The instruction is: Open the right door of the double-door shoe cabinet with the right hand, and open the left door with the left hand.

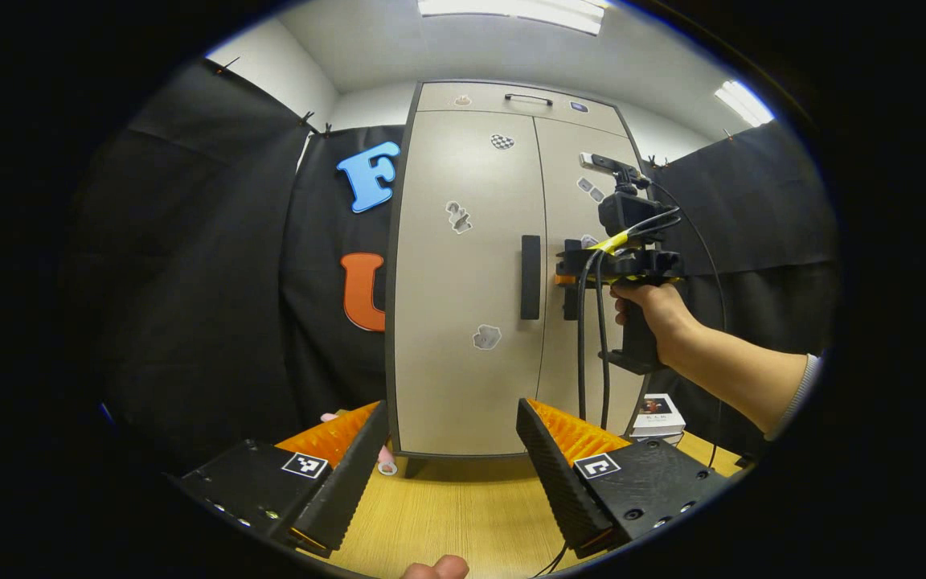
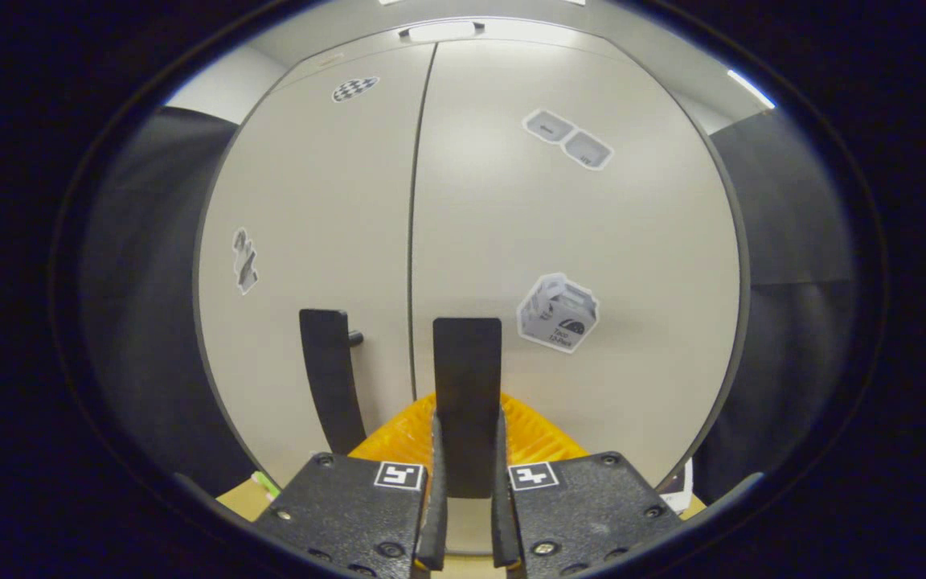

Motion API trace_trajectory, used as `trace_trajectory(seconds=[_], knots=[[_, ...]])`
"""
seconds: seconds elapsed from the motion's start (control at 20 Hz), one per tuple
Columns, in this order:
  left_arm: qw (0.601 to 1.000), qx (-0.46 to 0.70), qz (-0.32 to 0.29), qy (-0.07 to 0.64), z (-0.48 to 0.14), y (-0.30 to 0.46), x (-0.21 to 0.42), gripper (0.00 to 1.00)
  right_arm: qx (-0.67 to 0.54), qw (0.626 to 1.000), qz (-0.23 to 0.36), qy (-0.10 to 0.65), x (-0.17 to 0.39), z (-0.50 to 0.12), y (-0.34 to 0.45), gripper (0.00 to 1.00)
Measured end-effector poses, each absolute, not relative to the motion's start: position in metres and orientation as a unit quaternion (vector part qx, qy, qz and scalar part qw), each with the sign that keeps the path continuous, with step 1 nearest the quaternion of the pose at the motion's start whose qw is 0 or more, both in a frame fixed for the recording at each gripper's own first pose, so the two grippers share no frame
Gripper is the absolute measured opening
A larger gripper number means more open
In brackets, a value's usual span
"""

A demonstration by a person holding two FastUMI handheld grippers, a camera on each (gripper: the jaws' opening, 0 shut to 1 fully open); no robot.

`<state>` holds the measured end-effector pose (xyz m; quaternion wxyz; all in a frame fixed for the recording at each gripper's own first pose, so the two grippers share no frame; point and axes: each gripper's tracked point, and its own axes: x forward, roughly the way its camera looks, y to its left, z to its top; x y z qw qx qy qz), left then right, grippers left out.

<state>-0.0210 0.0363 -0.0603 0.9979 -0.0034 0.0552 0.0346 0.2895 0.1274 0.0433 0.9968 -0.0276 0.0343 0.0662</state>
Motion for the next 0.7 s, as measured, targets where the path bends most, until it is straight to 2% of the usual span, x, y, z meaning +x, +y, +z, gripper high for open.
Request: trace_trajectory(seconds=[0.25, 0.45, 0.6, 0.7], knots=[[0.998, 0.019, 0.037, 0.053, -0.060, 0.038, -0.024, 0.95, -0.013, 0.996, 0.085, 0.034, 0.275, 0.043, 0.127, 0.23], [0.998, 0.015, 0.036, 0.042, -0.051, 0.033, -0.029, 0.95, -0.013, 0.994, 0.104, 0.033, 0.241, 0.044, 0.115, 0.23], [0.998, 0.018, 0.036, 0.043, -0.050, 0.032, -0.030, 0.95, -0.013, 0.992, 0.119, 0.037, 0.219, 0.044, 0.106, 0.19], [0.998, 0.022, 0.039, 0.044, -0.053, 0.032, -0.031, 0.95, -0.017, 0.991, 0.130, 0.039, 0.201, 0.046, 0.095, 0.20]])
